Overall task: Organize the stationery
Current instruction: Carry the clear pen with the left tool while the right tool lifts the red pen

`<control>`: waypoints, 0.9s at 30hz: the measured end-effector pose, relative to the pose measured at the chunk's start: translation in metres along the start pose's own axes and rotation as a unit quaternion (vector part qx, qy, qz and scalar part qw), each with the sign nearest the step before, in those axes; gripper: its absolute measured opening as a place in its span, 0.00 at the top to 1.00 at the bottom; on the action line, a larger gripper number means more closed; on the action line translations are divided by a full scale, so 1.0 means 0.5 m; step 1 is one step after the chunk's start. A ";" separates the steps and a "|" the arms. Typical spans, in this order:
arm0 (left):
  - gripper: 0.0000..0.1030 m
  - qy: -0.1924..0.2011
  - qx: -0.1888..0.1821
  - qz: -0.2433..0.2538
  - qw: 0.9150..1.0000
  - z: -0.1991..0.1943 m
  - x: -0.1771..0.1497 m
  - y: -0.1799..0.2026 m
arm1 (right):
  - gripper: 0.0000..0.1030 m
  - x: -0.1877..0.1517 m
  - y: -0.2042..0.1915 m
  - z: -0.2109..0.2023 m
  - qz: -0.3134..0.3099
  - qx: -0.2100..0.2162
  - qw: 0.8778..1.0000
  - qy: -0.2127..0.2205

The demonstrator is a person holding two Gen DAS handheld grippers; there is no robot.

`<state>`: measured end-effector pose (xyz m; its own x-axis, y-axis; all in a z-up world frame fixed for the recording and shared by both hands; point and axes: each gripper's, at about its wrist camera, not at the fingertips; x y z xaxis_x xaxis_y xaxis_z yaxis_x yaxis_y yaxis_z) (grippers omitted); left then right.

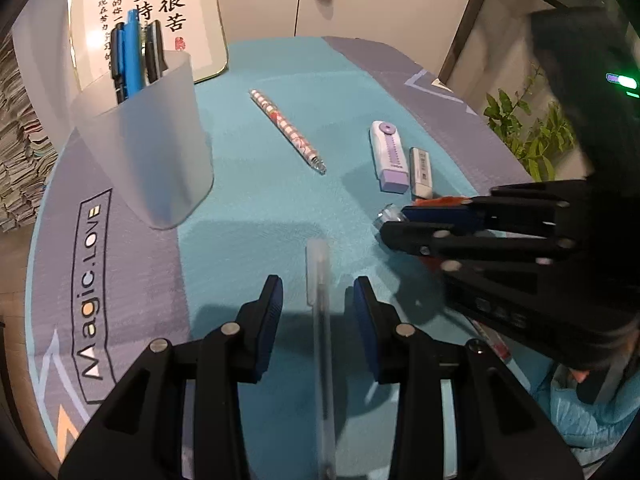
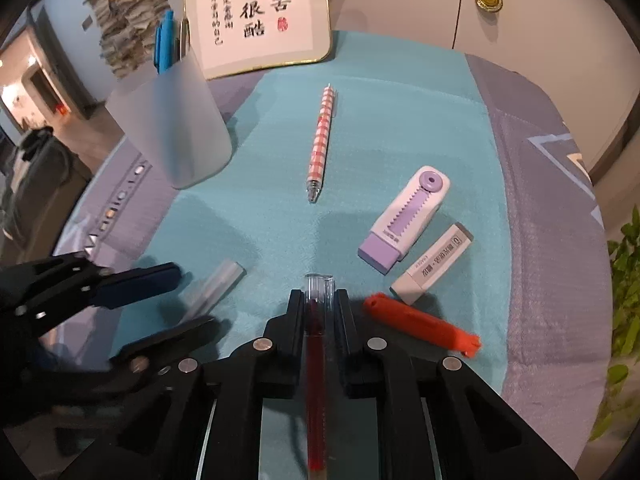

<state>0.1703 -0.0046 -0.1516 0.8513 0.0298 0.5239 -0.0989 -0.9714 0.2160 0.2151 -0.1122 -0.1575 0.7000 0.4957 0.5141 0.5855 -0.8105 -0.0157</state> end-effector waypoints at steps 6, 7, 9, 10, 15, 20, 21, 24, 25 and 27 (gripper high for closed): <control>0.67 -0.008 0.014 0.023 1.000 0.027 0.019 0.019 | 0.86 -0.024 0.011 -0.116 0.013 0.003 0.997 0.074; 0.68 -0.015 0.013 0.022 1.000 0.035 0.021 0.018 | 0.86 -0.029 0.008 -0.132 0.014 0.001 0.996 0.083; 0.73 -0.010 0.016 0.023 1.000 0.040 0.026 0.019 | 0.86 -0.039 0.012 -0.164 0.016 -0.002 0.994 0.106; 0.90 -0.007 0.021 0.026 0.999 0.040 0.029 0.020 | 0.86 -0.044 0.012 -0.178 0.016 -0.005 0.993 0.115; 0.90 0.022 0.012 0.022 0.999 -0.005 0.032 0.027 | 0.86 -0.046 0.010 -0.205 0.021 -0.009 0.990 0.138; 0.90 0.093 0.013 0.032 0.995 -0.097 0.037 0.038 | 0.86 -0.042 0.009 -0.206 0.024 -0.007 0.989 0.147; 0.90 0.105 0.014 0.034 0.994 -0.110 0.038 0.039 | 0.86 -0.043 0.008 -0.209 0.026 -0.005 0.988 0.150; 0.90 0.141 0.011 0.029 0.989 -0.143 0.043 0.045 | 0.86 -0.046 0.007 -0.216 0.027 -0.005 0.986 0.162; 0.90 0.153 0.010 0.028 0.988 -0.153 0.044 0.046 | 0.86 -0.047 0.007 -0.219 0.027 -0.006 0.986 0.166; 0.90 0.170 0.012 0.028 0.985 -0.168 0.044 0.047 | 0.86 -0.047 0.008 -0.222 0.029 -0.007 0.985 0.169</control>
<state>0.1433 -0.0068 -0.0662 0.6220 0.0494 0.7815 -0.1255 -0.9788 0.1618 0.1554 -0.1617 -0.0747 0.5539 0.3187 0.7692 0.5423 -0.8391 -0.0429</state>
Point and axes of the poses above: each gripper's, at about its wrist camera, not at the fingertips, and z roughly the way its jaws point, y to its right, x to its top, and after that the axes turned 10 degrees about -z, right-handed
